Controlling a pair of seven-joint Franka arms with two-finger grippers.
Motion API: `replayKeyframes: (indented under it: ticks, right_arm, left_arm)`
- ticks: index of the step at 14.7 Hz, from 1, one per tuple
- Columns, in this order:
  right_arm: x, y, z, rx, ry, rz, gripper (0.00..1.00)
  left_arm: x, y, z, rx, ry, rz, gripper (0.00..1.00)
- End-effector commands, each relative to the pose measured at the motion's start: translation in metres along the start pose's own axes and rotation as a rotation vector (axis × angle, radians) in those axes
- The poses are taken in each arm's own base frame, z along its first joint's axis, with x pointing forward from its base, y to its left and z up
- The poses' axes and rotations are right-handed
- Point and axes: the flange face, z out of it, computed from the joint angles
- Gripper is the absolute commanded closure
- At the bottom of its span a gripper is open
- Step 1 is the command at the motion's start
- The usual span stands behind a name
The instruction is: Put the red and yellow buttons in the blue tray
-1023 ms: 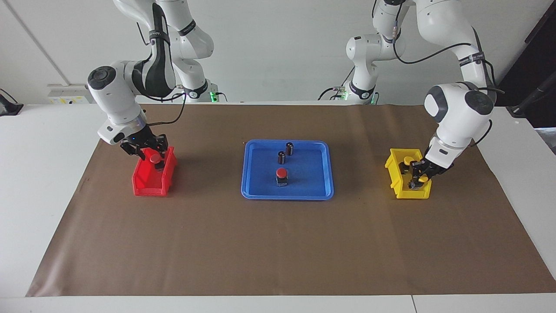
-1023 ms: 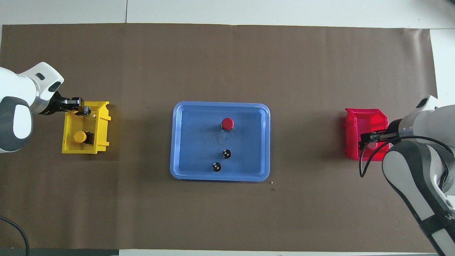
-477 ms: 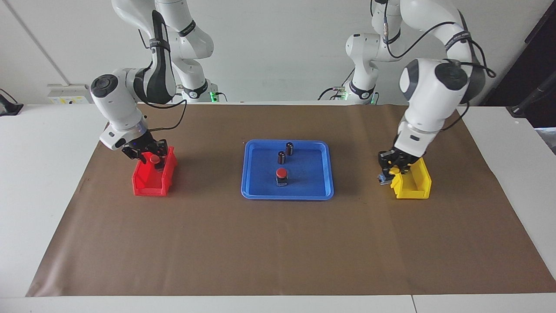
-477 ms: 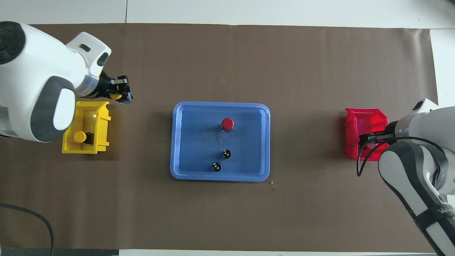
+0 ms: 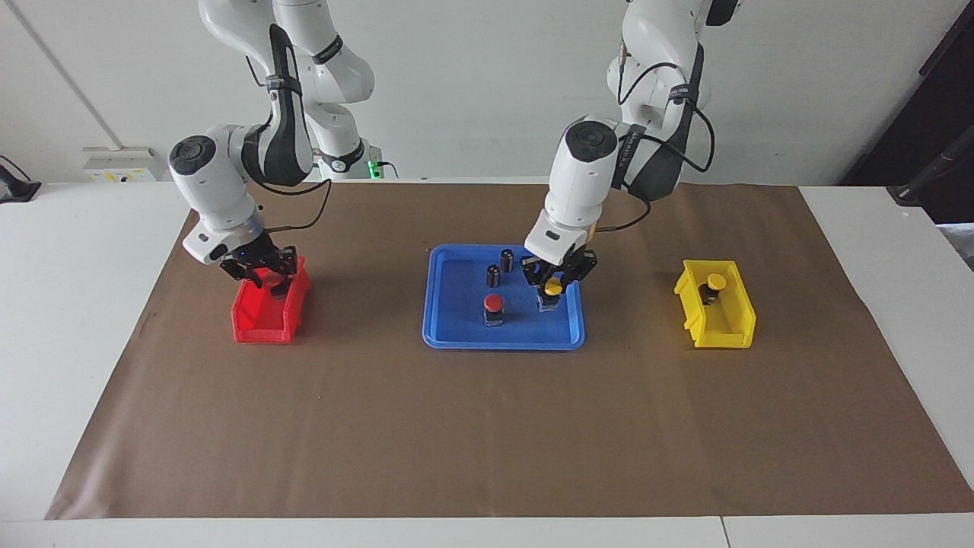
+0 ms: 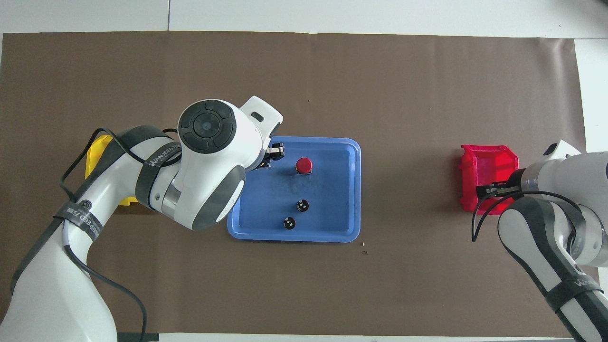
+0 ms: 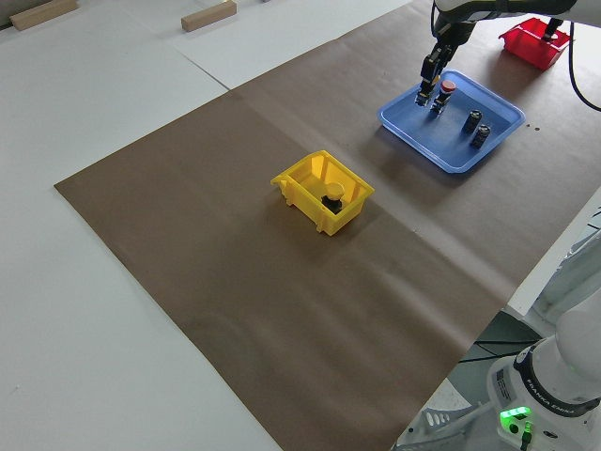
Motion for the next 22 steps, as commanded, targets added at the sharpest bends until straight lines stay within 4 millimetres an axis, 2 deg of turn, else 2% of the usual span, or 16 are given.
replayKeyframes:
  ticks: [1, 3, 4, 5, 6, 7, 9, 10, 11, 12, 13, 14, 16, 18, 20, 22]
  right_arm:
    - [-0.008, 0.004, -0.003, 0.005, 0.013, -0.017, 0.60]
    - [-0.003, 0.002, -0.007, 0.005, 0.012, -0.022, 0.80]
    - [0.004, 0.003, -0.017, 0.005, 0.005, -0.028, 0.83]
    - [0.015, 0.008, -0.030, 0.013, -0.029, -0.041, 0.83]
    - [0.032, 0.015, -0.054, 0.022, -0.063, -0.071, 0.83]
    - [0.047, 0.018, -0.073, 0.031, -0.097, -0.079, 0.83]
    - [0.076, 0.013, -0.115, 0.034, -0.133, -0.090, 0.83]
    - [0.086, 0.006, -0.131, 0.036, -0.139, -0.083, 0.83]
    - [0.100, -0.015, -0.152, 0.029, -0.137, -0.067, 0.83]
    - [0.116, -0.048, -0.163, 0.021, -0.139, -0.052, 0.83]
    - [0.129, -0.088, -0.171, 0.008, -0.124, -0.013, 0.82]
    - [0.135, -0.134, -0.175, -0.002, -0.102, 0.031, 0.82]
    - [0.141, -0.223, -0.157, 0.015, -0.019, 0.144, 0.82]
    - [0.135, -0.308, -0.126, 0.074, 0.055, 0.219, 0.83]
    - [0.132, -0.357, -0.085, 0.068, 0.046, 0.261, 0.81]
    - [0.129, -0.354, -0.065, 0.057, 0.034, 0.267, 0.81]
  left_arm:
    - [-0.005, 0.015, 0.032, 0.005, -0.003, -0.023, 0.99]
    - [-0.007, 0.016, 0.042, 0.014, -0.013, -0.018, 0.95]
    - [-0.007, 0.017, 0.041, 0.011, -0.011, -0.015, 0.89]
    - [-0.007, 0.018, 0.042, 0.011, -0.011, -0.014, 0.78]
    - [-0.007, 0.018, 0.042, 0.009, -0.009, -0.014, 0.60]
    - [-0.007, 0.018, 0.042, 0.009, -0.009, -0.015, 0.50]
    - [-0.007, 0.017, 0.041, 0.017, -0.017, -0.020, 0.14]
    - [-0.006, 0.017, 0.039, 0.019, -0.019, -0.020, 0.01]
    - [-0.007, 0.014, 0.030, 0.033, -0.029, -0.010, 0.00]
    - [-0.003, 0.006, 0.010, 0.041, -0.036, -0.009, 0.00]
    - [0.000, -0.006, -0.015, 0.048, -0.045, 0.017, 0.00]
    - [0.011, -0.028, -0.034, 0.053, -0.061, 0.044, 0.00]
    - [0.023, -0.070, -0.075, 0.055, -0.081, 0.089, 0.00]
    - [0.039, -0.127, -0.116, 0.051, -0.090, 0.126, 0.00]
    - [0.050, -0.205, -0.159, 0.035, -0.084, 0.204, 0.00]
    - [0.055, -0.271, -0.198, 0.030, -0.111, 0.239, 0.00]
